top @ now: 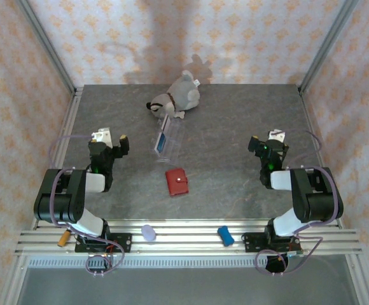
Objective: Put the credit cards into the card holder
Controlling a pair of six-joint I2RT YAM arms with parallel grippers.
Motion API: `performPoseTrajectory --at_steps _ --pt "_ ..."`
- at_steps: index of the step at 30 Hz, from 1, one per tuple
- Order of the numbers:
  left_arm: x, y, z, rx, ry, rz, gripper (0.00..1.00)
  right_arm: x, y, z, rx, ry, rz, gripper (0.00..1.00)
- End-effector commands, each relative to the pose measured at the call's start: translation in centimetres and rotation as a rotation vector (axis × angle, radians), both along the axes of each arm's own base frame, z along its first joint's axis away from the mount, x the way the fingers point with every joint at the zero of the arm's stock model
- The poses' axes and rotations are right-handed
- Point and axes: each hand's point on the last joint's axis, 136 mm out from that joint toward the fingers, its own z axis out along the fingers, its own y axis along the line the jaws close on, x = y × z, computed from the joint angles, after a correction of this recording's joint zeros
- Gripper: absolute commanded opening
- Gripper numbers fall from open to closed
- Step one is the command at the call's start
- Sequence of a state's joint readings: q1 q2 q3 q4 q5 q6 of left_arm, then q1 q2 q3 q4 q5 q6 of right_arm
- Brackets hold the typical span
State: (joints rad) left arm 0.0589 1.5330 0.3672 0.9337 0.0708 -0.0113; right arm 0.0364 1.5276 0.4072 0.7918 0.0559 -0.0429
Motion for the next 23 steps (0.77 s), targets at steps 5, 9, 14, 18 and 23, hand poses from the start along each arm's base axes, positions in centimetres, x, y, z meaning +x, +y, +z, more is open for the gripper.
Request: performPoseTrajectory --at_steps 5,9,14,18,23 --pt "-0.08 0.16 -0.18 -0.003 0.017 0.016 0.99 0.18 -0.31 0.34 -0.009 0.0 -0.015 0.99" --pt "-0.06 0.16 -0.18 0.0 0.016 0.017 0.99 0.22 -0.31 0.35 -0.012 0.0 -0.014 0.99" --pt "-0.06 0.17 -0.17 0.003 0.016 0.021 0.99 0.2 -0.28 0.26 -0.01 0.004 -0.013 0.99" --pt "-0.06 0.11 -0.18 0.003 0.016 0.02 0.99 0.23 -0.28 0.32 -0.009 0.002 -0.013 0.99" --pt "-0.05 0.11 -0.18 0.004 0.016 0.019 0.99 0.18 -0.28 0.36 -0.01 0.0 -0.013 0.99"
